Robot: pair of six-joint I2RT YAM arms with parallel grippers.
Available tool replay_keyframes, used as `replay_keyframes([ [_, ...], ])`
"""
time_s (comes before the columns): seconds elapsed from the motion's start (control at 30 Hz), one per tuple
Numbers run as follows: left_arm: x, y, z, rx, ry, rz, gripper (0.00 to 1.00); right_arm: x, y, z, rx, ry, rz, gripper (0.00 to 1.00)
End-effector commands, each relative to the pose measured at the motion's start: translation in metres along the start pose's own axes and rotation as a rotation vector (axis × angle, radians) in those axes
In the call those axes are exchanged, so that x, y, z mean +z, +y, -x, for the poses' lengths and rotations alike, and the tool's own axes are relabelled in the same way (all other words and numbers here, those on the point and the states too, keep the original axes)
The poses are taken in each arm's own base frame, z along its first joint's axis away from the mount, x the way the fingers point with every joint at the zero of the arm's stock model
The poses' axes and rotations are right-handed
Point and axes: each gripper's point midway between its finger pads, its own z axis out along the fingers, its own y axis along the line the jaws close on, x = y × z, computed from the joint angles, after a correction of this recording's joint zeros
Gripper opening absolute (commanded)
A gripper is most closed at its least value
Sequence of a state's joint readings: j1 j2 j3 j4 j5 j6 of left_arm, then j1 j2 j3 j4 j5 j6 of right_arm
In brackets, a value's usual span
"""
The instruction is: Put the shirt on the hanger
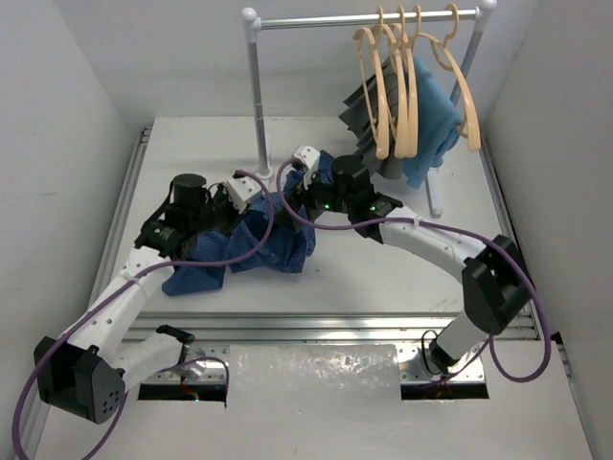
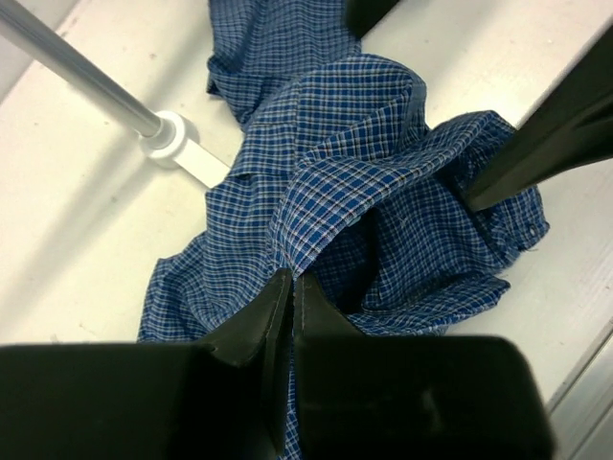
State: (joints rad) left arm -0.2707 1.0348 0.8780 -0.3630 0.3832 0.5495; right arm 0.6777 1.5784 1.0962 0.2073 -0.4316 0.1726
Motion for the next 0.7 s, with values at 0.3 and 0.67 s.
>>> replay_keyframes([
  [0.3,-0.001,0.006,0.017,-0.009,-0.048,0.016,0.00,0.074,0.001,-0.021,-0.144,0.077,0.109,0.85],
  [0.67,0.010,-0.021,-0.007,-0.198,-0.048,-0.066,0.64,0.070,-0.007,0.005,0.057,-0.032,-0.015,0.00],
])
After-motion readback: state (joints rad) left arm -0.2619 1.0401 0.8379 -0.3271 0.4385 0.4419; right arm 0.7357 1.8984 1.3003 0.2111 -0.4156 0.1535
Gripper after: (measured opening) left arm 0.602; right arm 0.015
